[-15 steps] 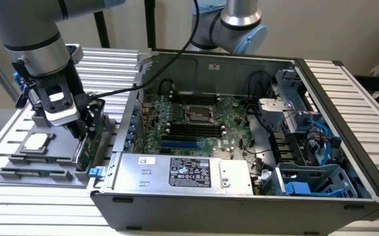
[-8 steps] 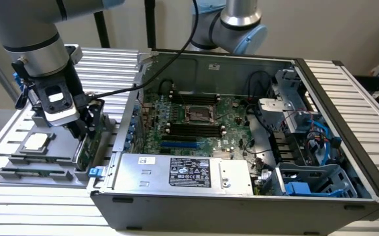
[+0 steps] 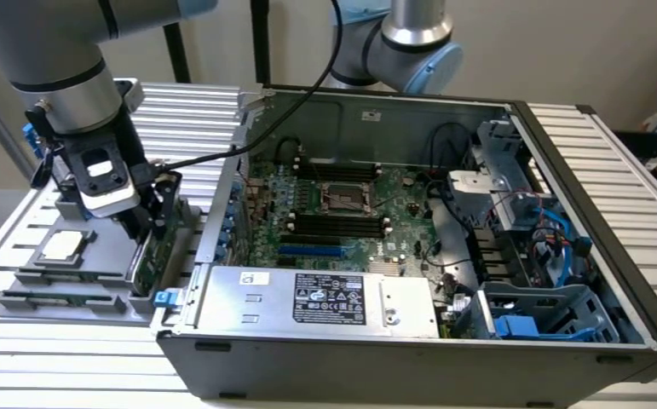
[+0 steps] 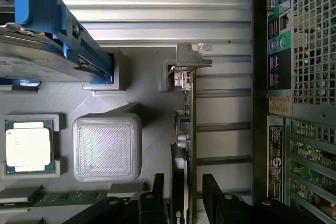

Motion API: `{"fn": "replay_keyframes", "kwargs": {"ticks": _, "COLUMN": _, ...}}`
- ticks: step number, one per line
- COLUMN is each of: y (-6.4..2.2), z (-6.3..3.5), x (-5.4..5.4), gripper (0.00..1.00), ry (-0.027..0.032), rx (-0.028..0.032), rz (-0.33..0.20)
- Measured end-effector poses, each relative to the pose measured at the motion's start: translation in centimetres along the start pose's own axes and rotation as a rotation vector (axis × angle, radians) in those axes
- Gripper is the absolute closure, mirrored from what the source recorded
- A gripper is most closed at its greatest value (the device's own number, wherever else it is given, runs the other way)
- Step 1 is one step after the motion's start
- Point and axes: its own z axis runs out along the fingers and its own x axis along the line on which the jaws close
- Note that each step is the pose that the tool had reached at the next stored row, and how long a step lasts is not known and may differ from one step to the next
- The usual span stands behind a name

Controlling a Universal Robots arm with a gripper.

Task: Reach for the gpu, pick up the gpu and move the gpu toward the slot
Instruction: 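Pick up the gpu and move the gpu toward the slot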

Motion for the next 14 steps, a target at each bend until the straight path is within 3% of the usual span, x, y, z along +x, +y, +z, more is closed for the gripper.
{"fn": "replay_keyframes", "kwargs": {"ticks": 14, "y": 0.13, "z": 0.34, "x": 0.11, "gripper": 0.58, "ry": -0.0002, "rx": -0.0001, "rz": -0.002}}
